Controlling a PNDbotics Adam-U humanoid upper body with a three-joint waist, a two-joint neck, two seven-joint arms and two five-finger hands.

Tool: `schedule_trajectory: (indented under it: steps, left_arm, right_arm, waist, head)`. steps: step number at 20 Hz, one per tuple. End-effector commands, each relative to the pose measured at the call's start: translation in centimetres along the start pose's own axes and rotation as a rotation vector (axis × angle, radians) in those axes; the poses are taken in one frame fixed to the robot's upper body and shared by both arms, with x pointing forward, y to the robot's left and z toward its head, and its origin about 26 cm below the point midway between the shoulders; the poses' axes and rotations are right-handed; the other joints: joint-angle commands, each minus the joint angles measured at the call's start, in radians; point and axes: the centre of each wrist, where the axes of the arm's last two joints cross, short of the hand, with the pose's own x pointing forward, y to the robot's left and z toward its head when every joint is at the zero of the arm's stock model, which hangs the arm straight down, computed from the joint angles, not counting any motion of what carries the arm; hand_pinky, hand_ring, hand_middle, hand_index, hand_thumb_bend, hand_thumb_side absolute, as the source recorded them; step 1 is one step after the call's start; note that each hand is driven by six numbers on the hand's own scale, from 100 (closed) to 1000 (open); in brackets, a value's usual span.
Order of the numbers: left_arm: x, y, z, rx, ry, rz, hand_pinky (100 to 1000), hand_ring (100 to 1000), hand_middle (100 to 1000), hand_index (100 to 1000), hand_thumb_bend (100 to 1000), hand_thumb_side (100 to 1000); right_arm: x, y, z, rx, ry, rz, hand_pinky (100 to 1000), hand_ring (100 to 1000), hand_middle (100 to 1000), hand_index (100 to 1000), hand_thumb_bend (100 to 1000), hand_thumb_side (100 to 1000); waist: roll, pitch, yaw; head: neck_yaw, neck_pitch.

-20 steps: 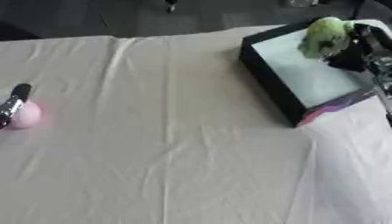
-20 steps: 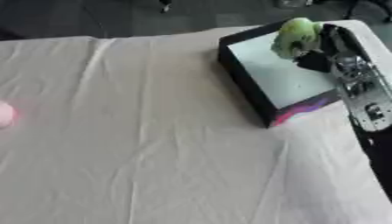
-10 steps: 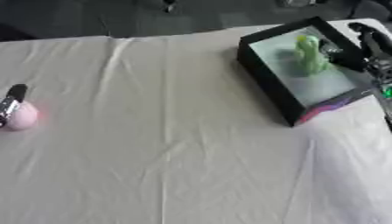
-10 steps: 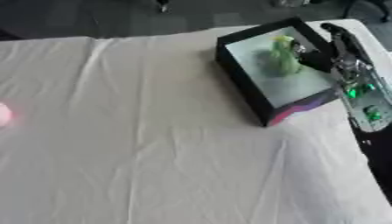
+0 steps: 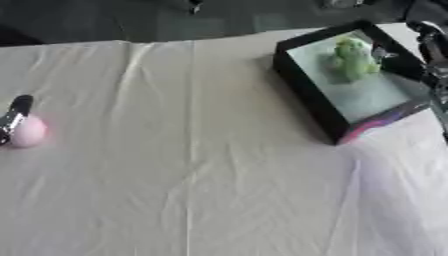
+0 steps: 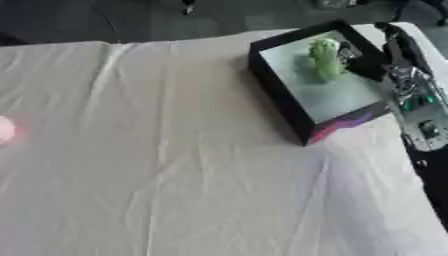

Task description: Pick up the objects with one hand, pass them to the other hand, and then place them into the box on the other side of the table.

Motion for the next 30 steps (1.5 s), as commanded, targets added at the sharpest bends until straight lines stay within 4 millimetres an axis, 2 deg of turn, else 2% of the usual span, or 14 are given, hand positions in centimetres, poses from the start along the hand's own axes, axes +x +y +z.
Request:
schedule_trajectory:
  steps: [1,6,11,16,19,30]
  left_arm:
    - [0.2,2.1,-0.8,0.045,-0.017,-0.046,796,732,664,823,458,448]
    - [-0.2,3.3,-1.5,0.063,0.006,-0.086,797,739,674,831,457,443]
    - [-1.8,4.9,-2.6,0.046,0.082,-0.139,799,746,683,838,465,453]
    - [-3.7,7.0,-4.1,-0.021,0.184,-0.185,806,758,698,843,495,444]
    - [-4.9,7.8,-4.7,-0.096,0.245,-0.19,815,769,710,848,502,479]
    - [-8.1,11.1,-7.3,-0.207,0.411,-0.323,826,797,743,857,613,423]
  right_arm:
    - [1.8,-1.5,0.1,-0.061,-0.065,-0.094,1000,982,952,962,100,659]
    - [3.2,-1.5,0.5,-0.054,-0.115,-0.2,1000,977,945,958,100,624]
    - [4.0,-1.1,0.6,-0.037,-0.139,-0.236,1000,971,941,954,100,620]
    - [4.6,-0.8,0.8,-0.028,-0.158,-0.243,1000,965,936,950,100,620]
    - [4.9,-0.7,0.8,-0.026,-0.162,-0.245,1000,963,933,948,100,622]
    - [5.0,-0.1,0.9,-0.002,-0.158,-0.238,1000,954,925,943,100,634]
  waist:
    - [0.001,-0.028,0.002]
    - [0.006,-0.03,0.005]
    - [0.01,-0.031,0.005]
    - [0.014,-0.033,0.005]
    - [0.015,-0.034,0.003]
    - [0.013,-0.033,-0.007]
  head:
    - [0.038,0.006]
    - [0.093,0.009]
    - [0.13,0.003]
    - [0.156,0.002]
    - [0.168,0.0]
    - [0.189,-0.008]
